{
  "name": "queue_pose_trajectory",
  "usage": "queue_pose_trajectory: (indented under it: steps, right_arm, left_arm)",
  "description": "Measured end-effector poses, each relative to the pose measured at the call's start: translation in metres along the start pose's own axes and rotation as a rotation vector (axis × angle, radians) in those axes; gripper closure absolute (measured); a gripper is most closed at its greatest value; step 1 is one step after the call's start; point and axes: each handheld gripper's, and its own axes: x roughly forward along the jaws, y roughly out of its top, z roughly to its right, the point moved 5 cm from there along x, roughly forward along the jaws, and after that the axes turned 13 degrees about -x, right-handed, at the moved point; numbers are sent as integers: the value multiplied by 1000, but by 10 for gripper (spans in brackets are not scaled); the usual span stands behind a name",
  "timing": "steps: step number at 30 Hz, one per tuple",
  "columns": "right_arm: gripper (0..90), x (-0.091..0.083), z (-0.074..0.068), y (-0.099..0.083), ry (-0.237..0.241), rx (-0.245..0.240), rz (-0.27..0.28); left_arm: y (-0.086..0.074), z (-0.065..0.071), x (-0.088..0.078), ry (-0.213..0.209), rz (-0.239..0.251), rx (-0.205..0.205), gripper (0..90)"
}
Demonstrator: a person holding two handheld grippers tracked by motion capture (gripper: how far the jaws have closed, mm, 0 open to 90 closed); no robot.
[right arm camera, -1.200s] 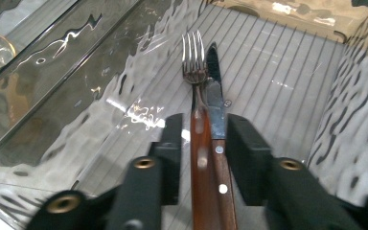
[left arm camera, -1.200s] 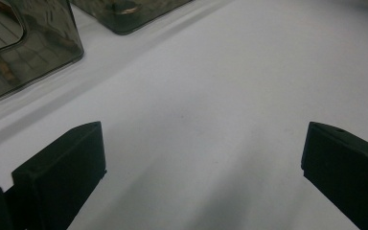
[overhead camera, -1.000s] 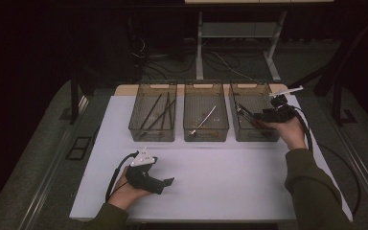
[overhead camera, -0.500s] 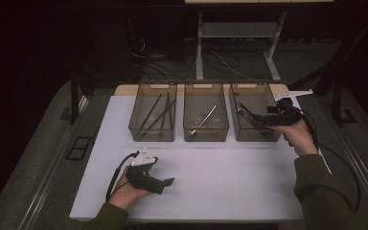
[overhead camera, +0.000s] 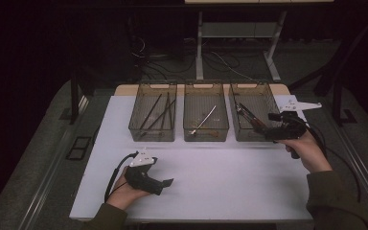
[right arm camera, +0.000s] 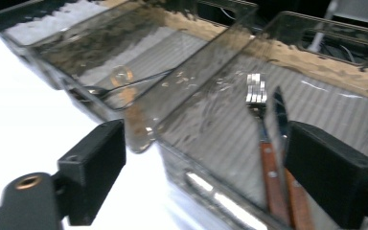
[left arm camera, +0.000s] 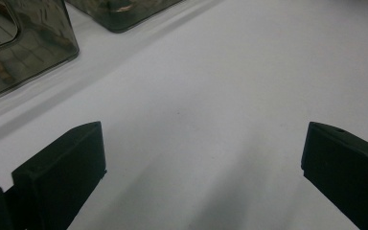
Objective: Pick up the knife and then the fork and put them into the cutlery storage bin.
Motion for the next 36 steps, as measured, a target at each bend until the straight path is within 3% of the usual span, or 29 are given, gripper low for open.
queue_pose_trajectory:
  steps: [11,18,36]
  right_arm:
    - [137,-14,-36,-17,46,-36,55]
    - [137,-15,-55,-34,67,-83,39]
    - [137,-22,-93,-66,106,-64,65]
  left_arm:
    - [0,-1,-4,-19,6,7,2]
    - [0,0,-4,-32,9,16,2]
    - [0,2,-5,-39,11,19,2]
